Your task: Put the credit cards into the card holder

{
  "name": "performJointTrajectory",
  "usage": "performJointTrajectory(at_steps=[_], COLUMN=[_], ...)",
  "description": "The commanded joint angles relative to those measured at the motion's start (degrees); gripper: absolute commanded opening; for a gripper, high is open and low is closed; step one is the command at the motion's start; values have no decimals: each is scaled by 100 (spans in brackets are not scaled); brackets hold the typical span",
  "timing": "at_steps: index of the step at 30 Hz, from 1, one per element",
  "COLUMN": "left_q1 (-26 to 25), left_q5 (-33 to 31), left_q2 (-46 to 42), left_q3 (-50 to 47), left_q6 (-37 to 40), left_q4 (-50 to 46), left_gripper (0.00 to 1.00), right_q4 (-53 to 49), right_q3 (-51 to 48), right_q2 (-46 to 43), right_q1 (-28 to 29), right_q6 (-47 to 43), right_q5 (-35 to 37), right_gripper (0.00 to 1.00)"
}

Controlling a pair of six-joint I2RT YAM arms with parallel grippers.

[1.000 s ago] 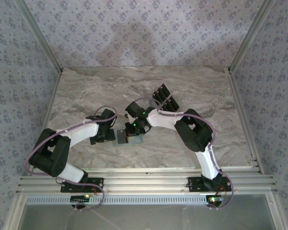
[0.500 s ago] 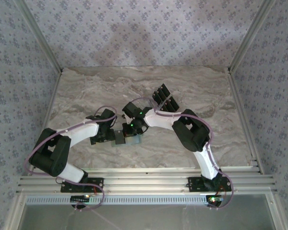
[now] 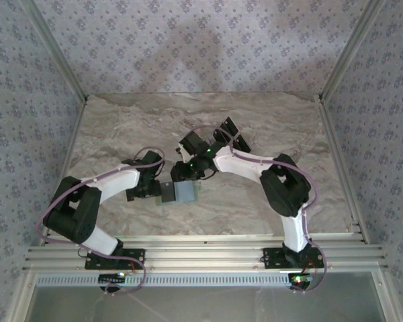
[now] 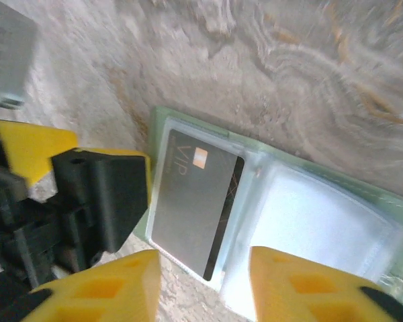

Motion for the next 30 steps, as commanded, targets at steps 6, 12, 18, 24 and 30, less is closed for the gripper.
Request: performJointTrajectory(at_steps=[6,12,18,24,30], left_q1=[5,88,96,68,-113], left_q5=[-16,-181,-198,-9,115], left_q2=[321,-118,-578,-806,-667], left_q3=[374,359,332,246,133], left_q6=[214,230,136,80,-20], left_q4=[243,-61,-319,-243,17], left_gripper=[78,79,79,79,79], right_q4=[-65,111,86,-99,-117], right_q3=[-751,-1013,-1014,-768,-580], right_q2=[-339,-337,-473,-500,-214], right_q1=[-94,-55,-18,109,128], right_q6=[43,118,100,0,-31], right_q5=[300,337,412,540,523], right_gripper=[53,53,53,53,53])
